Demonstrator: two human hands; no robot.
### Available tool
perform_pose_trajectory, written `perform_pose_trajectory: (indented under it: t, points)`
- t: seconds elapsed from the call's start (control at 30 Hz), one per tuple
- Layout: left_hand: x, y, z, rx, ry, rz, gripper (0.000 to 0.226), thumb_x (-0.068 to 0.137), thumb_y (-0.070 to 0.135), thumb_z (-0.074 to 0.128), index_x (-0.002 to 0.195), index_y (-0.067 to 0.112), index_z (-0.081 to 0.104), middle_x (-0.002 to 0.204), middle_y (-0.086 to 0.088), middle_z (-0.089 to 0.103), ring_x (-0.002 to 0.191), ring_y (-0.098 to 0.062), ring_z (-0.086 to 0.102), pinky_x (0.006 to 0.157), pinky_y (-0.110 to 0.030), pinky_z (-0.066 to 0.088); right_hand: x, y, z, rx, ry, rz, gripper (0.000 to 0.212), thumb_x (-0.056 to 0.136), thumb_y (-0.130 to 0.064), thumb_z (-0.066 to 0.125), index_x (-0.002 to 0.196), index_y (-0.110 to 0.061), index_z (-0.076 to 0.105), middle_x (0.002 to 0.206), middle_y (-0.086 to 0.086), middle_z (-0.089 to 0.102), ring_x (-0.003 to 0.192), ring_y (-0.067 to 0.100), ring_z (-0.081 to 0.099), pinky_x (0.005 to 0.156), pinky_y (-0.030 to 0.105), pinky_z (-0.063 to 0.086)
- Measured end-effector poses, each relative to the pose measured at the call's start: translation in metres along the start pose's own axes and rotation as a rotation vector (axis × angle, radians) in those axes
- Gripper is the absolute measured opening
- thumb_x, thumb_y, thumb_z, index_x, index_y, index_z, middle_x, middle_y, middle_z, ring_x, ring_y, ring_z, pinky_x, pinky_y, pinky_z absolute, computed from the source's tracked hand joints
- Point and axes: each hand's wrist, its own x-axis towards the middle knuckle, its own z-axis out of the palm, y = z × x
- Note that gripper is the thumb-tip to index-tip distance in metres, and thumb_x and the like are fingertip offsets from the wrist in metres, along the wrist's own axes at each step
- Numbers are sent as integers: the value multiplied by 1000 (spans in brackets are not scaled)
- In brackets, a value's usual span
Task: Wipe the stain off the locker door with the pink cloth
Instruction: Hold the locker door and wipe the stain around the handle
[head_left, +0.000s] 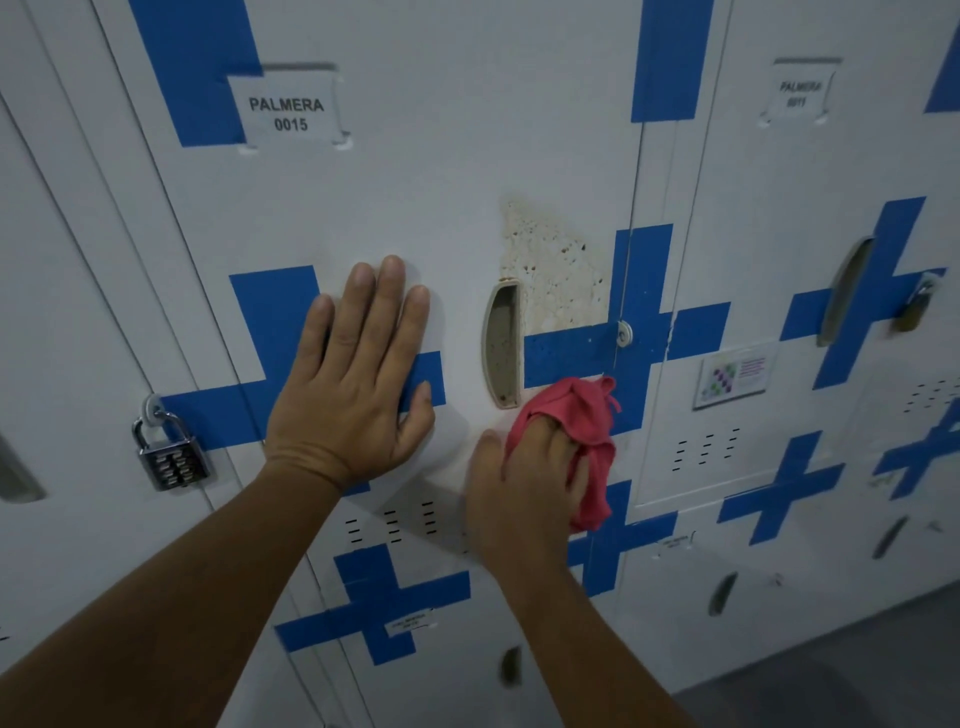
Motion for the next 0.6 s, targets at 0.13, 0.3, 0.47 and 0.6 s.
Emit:
perform_pose_trajectory:
  t: [0.13,0.3,0.47,0.6]
  points:
    - [0,0,0,6,8,11,77,96,41,35,159,2,10,164,-19,-1,153,-32,-4,125,-47,-3,-19,-1,19,42,-166,-47,63,101,-47,34,156,-25,12,165,-1,14,154,23,3,125,47,0]
    - [1,1,-1,11,6,12,77,96,40,37,158,2,12,164,-19,1,153,-33,-1,125,-47,-2,15,27,12,-80,99,-21,63,93,-45,20,147,-16,33,151,6,44,143,26,34,122,51,19]
    - [-1,0,-1,7,-11,5,79,96,41,37,159,3,8,164,-19,-1,153,-32,-5,125,-47,-4,3,15,7,24,16,26,60,97,-46,30,150,-19,28,159,4,31,150,24,19,125,48,8]
    - [0,-1,0,12,-1,11,80,96,41,39,158,2,8,164,-18,-4,152,-31,-11,124,-46,-5,-43,23,37,-14,-210,-138,63,98,-53,13,155,-26,16,167,1,13,154,22,-2,123,45,-11]
